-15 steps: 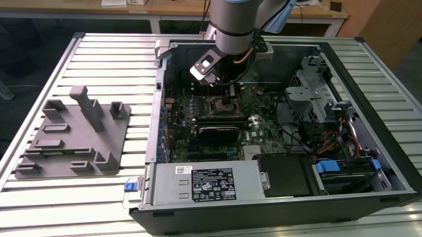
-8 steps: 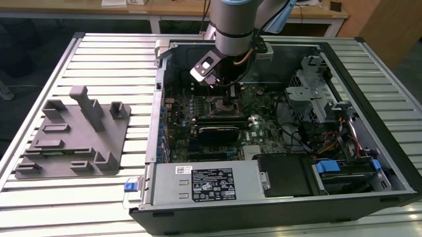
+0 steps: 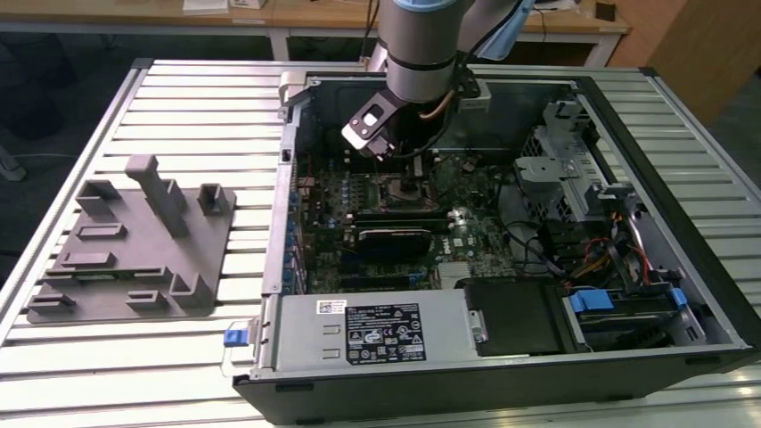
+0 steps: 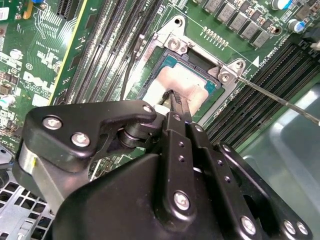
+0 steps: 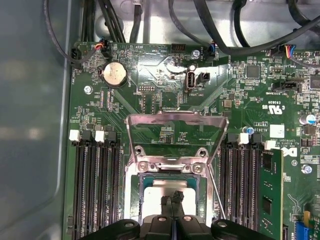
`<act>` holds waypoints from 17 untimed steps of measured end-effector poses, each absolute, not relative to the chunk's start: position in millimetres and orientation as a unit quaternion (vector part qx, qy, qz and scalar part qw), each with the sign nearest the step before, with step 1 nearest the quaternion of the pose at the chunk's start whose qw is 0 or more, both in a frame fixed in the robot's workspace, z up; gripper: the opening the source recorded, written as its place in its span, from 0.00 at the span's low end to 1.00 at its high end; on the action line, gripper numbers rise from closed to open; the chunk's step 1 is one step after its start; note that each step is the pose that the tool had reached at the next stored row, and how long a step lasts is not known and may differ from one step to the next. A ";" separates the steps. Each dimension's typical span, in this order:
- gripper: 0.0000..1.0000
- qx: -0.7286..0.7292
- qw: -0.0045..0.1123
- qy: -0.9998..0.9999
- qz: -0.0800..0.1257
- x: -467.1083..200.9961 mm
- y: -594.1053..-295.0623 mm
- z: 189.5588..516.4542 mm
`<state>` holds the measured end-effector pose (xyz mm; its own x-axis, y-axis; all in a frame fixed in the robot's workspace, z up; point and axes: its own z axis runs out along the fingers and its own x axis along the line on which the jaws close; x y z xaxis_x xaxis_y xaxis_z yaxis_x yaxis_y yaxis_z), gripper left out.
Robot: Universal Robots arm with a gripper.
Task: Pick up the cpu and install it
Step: 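Place the cpu into insertion slot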
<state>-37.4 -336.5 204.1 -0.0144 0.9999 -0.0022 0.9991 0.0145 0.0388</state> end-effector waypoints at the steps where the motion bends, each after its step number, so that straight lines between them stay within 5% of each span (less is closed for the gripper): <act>1: 0.11 0.702 0.014 0.712 0.013 -37.5 -336.5 203.7; 17: 0.11 0.702 0.014 0.712 0.013 -37.5 -336.5 199.1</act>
<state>-37.5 -336.5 199.1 -0.0143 0.9999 -0.0022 0.9991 0.0144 0.0389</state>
